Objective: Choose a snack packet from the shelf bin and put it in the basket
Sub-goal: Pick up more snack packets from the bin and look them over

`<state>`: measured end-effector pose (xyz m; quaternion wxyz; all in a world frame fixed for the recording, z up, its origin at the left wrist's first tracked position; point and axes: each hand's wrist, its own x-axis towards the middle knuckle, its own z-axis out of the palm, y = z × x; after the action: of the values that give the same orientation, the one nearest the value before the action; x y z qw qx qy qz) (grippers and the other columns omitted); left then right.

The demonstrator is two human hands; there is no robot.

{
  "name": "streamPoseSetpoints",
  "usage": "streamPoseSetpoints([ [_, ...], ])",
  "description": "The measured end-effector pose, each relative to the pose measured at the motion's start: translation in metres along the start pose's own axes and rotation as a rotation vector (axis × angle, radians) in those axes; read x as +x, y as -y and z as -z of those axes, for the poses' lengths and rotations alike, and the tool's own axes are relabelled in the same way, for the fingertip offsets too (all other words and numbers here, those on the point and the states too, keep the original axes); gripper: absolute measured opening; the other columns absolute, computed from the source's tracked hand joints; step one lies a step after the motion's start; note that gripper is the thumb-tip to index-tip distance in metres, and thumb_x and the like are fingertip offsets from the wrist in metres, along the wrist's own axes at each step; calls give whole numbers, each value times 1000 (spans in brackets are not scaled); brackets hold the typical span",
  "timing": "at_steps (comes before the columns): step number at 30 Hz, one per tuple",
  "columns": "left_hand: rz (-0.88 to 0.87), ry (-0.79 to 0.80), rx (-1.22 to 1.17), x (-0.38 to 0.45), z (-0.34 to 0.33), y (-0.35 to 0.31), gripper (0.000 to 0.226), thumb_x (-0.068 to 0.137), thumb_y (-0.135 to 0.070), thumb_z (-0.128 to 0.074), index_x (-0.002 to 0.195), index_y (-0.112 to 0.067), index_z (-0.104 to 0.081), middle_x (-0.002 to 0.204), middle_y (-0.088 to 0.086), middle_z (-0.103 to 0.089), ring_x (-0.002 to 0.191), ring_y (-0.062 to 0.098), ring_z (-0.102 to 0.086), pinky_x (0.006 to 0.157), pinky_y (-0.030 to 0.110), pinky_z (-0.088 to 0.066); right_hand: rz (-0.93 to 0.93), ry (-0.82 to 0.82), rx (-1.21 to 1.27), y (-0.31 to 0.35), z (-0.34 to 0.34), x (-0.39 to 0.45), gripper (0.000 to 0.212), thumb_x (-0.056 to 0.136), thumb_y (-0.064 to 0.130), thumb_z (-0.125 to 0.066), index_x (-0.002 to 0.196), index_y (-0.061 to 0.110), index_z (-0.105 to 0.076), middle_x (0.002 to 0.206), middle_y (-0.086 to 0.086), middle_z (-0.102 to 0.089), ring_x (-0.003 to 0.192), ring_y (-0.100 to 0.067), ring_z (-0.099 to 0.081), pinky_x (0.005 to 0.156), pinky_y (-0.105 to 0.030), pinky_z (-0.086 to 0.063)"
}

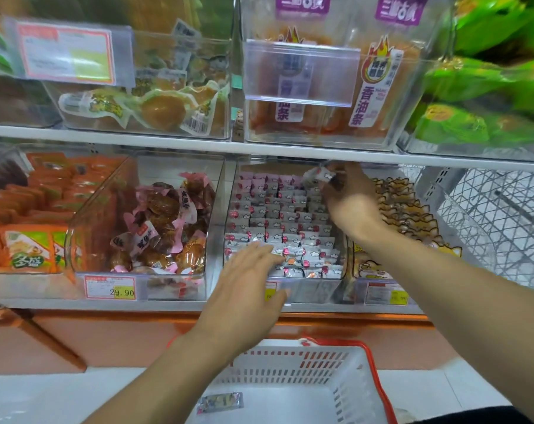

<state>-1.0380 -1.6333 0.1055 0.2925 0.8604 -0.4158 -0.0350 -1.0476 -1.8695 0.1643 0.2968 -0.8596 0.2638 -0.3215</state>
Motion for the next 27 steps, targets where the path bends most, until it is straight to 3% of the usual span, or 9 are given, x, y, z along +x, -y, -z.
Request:
streamPoseSetpoints([
  [2,-10,22,27,1,-5,3,61,95,-53,-61,150,-43,-36,162,-22,-26,149,-3,-4,101,13,20,0,46,-179,-5,-7,21,10,101,15,-58,102,14,-68,104,-5,-73,74,-9,-69,55,-16,-53],
  [4,-23,21,26,1,-7,5,63,94,-54,-61,151,-44,-34,162,-21,-25,148,-4,-4,102,14,20,72,115,-266,-10,-13,35,18,102,15,-55,113,6,-66,111,-13,-71,96,-25,-69,79,-30,-56],
  [6,-34,14,18,2,-8,7,64,94,-54,-62,150,-44,-33,162,-21,-25,147,-5,-5,104,17,17,132,180,-272,-14,-15,42,23,101,9,-54,121,3,-61,116,-16,-67,107,-31,-64,91,-34,-51],
  [12,-40,0,-2,2,-8,9,63,92,-52,-65,148,-43,-37,160,-19,-28,149,1,-8,109,22,8,158,318,-365,-19,-14,60,11,102,20,-53,103,13,-61,98,-8,-61,92,-26,-59,78,-28,-39],
  [16,-40,-15,0,4,-7,9,60,92,-50,-66,147,-40,-42,158,-17,-34,152,5,-10,114,26,8,247,374,-400,-21,-11,63,29,99,15,-56,127,9,-54,116,-9,-62,101,-25,-60,88,-39,-51],
  [18,-39,-16,0,4,-7,8,60,93,-49,-66,147,-39,-42,158,-16,-34,152,5,-11,114,26,9,251,387,-458,-21,-13,64,26,99,15,-53,125,10,-55,118,-14,-64,103,-29,-62,91,-45,-54],
  [22,-42,-14,3,5,-8,7,61,93,-48,-65,147,-38,-42,159,-15,-32,149,4,-10,112,23,11,237,387,-496,-16,-18,72,18,104,17,-47,115,9,-59,109,-15,-66,94,-28,-63,82,-37,-51],
  [25,-41,-8,3,4,-7,8,61,92,-49,-66,147,-38,-42,159,-15,-33,150,6,-11,113,24,7,308,421,-426,-11,-17,75,24,101,7,-52,124,5,-57,114,-15,-63,103,-31,-62,87,-40,-51],
  [27,-36,-6,4,4,-6,8,61,92,-49,-66,147,-39,-42,159,-15,-32,151,6,-10,113,25,6,350,481,-508,-13,-17,74,24,98,4,-56,121,8,-59,111,-9,-62,104,-30,-62,83,-35,-47],
])
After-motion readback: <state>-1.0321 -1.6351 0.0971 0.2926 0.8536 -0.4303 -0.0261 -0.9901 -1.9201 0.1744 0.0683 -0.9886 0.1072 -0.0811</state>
